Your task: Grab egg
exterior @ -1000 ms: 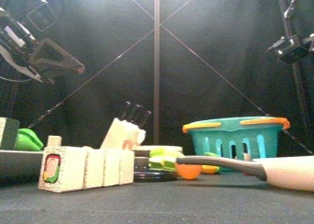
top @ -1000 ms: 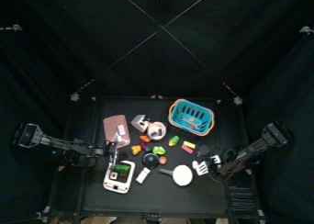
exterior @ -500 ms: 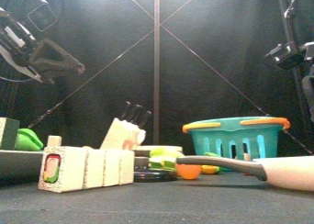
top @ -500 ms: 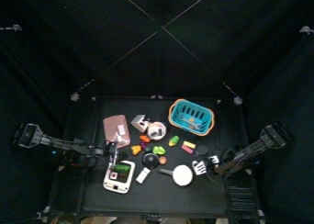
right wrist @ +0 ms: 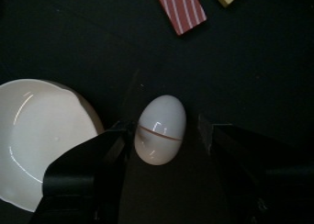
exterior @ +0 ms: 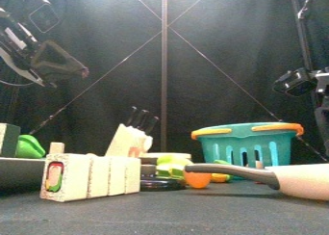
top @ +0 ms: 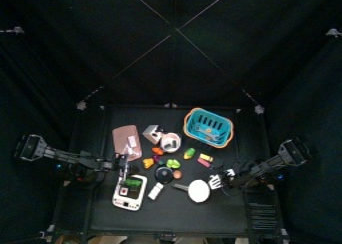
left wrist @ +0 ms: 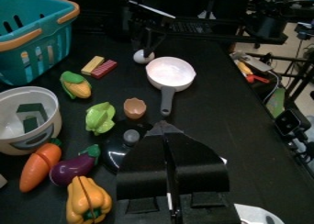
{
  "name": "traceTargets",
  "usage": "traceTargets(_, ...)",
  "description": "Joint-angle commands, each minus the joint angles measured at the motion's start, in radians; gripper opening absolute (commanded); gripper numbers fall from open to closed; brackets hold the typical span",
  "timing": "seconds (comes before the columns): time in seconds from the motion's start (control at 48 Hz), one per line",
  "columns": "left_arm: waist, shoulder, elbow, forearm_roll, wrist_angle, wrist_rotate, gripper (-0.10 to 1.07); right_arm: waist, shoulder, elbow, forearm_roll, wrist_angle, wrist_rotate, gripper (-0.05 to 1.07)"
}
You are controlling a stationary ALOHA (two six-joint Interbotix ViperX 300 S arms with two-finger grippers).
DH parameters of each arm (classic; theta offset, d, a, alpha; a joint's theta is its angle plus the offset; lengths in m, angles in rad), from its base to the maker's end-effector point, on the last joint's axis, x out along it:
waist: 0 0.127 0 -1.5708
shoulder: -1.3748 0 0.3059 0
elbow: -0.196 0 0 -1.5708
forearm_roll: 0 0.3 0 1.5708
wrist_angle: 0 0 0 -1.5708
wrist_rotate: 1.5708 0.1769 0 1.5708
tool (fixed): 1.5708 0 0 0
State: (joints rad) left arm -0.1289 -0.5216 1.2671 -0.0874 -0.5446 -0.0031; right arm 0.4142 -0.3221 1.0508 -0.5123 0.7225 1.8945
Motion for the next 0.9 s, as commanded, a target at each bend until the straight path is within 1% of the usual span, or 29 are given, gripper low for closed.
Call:
traceTargets(0.0,0.000,0.002,-0.017,0.000,-0.009,0.000,0.12,-0.003,0.008,-0.003,0.012,-0.005,0.005,0.91)
traceTargets(0.229,-0.002,0.002,-0.014,0.000,-0.008,0.000,0.12,-0.021,0.060,0.003,0.012,-0.067,0.003,0.90)
traceTargets(0.375,-0.002,0.002,-0.014,-0.002,-0.008,0.000,0.12,-0.031,0.072,0.008,0.015,-0.084,-0.002,0.88)
traceTargets(0.5,-0.002,0.002,-0.014,0.000,-0.006,0.000,0.12,-0.032,0.071,0.011,0.017,-0.084,-0.002,0.81)
traceTargets(0.667,0.000,0.002,-0.012,0.000,-0.008,0.000,0.12,-0.032,0.064,0.008,0.017,-0.084,-0.002,0.67)
traceTargets(0.771,0.000,0.002,-0.015,0.000,-0.008,0.002,0.12,-0.032,0.051,-0.005,0.015,-0.083,-0.006,0.63)
traceTargets(0.875,0.002,0.002,-0.015,0.000,-0.008,0.002,0.12,-0.034,0.023,-0.020,0.003,-0.066,-0.009,0.62)
